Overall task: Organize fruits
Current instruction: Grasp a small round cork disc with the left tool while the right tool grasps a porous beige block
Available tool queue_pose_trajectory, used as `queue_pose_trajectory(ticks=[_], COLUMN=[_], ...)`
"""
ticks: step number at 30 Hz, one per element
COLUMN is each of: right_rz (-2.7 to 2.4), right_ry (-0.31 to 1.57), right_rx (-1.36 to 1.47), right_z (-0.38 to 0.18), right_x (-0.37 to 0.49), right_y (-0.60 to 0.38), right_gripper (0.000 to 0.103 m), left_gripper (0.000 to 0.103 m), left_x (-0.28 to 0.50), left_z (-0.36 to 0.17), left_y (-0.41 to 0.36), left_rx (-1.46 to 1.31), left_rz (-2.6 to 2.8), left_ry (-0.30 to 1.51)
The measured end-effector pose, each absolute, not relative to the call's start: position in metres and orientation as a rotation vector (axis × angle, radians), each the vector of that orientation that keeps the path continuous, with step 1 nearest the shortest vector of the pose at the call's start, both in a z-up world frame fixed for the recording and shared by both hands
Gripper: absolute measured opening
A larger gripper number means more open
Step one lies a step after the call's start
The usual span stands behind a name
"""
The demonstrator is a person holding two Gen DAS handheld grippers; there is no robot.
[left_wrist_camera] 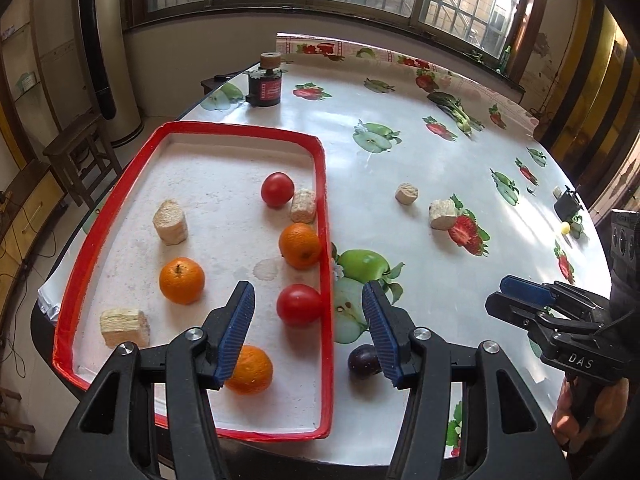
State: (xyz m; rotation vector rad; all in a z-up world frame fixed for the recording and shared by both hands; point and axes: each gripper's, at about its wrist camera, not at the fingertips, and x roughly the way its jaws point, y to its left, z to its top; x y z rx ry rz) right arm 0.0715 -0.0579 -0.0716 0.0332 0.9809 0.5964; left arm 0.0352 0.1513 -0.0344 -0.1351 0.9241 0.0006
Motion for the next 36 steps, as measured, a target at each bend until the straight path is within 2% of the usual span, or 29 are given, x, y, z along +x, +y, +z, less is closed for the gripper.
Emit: queue_pose_trajectory(ticks=[14,17,21,22,23,24,36], right_rz=[0.519,0.514,0.503,0.501,0.504,0.511,0.455], right_ry=[0.997,1.005,1.008,1.007,1.013,1.018,0.986], right_rx=[0.006,-0.027,-0.059,-0.060,-0.055,-0.037,0.101], right_z=[-0.092,-0.097,-0.104,-0.106,-0.108,-0.109,-0.092], right_x=[0.140,0.159,0.179,0.183,0.186,0.187,0.160], right_y=[-0.063,-0.051,-0.041,-0.040,-0.041,-0.044,-0.112], right_gripper=[0.049,0.054,0.054,0.052,0.045,0.045,0.045], left_gripper=[0.055,0.055,0.055,0.055,0.055,0.055,0.054], left_x=[0.082,0.095,0.117,0.123,0.130,0.136,0.197], left_z=[-0.040,-0.044,-0.050,-0.052,-0.054,-0.056,-0.096], left_y=[0.113,0.111,0.104,0.101,0.099,0.096,0.053], left_rx=[-0.116,-0.118,-0.119,-0.117,-0.117,-0.118,-0.077], left_rz=[-0.063,-0.068,-0.083,-0.087,-0.094,-0.100,-0.134], left_ry=[0.955,0.966,0.986,0.991,0.994,1.000,1.074])
